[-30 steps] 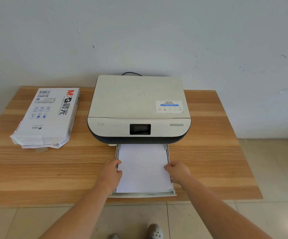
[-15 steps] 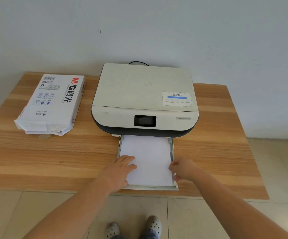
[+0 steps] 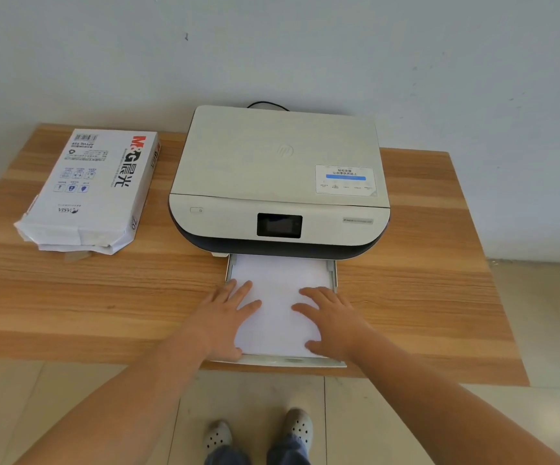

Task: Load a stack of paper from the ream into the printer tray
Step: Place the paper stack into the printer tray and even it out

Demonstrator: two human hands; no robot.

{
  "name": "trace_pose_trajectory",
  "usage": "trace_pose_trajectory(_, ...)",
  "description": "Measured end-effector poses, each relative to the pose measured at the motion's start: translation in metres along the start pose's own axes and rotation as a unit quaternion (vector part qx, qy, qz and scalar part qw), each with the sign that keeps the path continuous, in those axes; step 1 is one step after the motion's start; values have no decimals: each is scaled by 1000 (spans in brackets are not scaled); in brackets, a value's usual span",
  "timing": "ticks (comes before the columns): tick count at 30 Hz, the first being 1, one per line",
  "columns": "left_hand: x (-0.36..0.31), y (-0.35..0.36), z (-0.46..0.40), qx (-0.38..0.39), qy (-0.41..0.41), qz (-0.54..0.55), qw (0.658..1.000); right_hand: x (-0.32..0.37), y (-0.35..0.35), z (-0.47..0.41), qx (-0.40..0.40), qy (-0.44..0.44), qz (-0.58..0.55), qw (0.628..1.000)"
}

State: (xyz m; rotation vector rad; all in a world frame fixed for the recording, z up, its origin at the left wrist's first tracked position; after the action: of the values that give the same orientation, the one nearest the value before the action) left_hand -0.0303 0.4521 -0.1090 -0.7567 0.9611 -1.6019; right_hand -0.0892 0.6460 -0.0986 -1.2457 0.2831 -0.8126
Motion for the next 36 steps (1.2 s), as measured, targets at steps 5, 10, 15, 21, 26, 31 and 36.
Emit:
trace_pose_trajectory(5,-3,2,-3,9,2,12,1000,1,16,2,13,-12,14,1000)
trace_pose_trajectory(10,-5,5,-5,9,-4,35,999,-3,17,1,22,-15,30,999)
trace_pose_trajectory(15,-5,8,-6,5,-6,55,998,-7,16,1,26,-17,32,999)
trace_pose_trajectory(21,-5,7,-2,-7,-14,58,998,-7,16,3,29,-11,29,999)
trace_pose_trajectory(26,-5,5,1,-1,-13,36,999,-7,15,6,27,-4,26,999)
trace_pose_trajectory(31,-8,4,-3,3,-15,41,999,-10,14,3,34,7,18,999)
trace_pose_trajectory(36,-3,2,-3,-13,-5,42,999,-9,15,3,36,5,21,999)
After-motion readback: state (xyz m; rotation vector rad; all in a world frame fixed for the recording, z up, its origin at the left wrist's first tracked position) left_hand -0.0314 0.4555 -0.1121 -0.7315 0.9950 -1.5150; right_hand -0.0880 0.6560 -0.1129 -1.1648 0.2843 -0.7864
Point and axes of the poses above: each hand's wrist, its own z-axis away from the middle knuckle, its own y-axis out of the palm, x = y × z, the point moved 6 cm from there along -z, towards the middle knuckle, and after that the axes turned 5 degrees about -x, right-handed, at the moved point
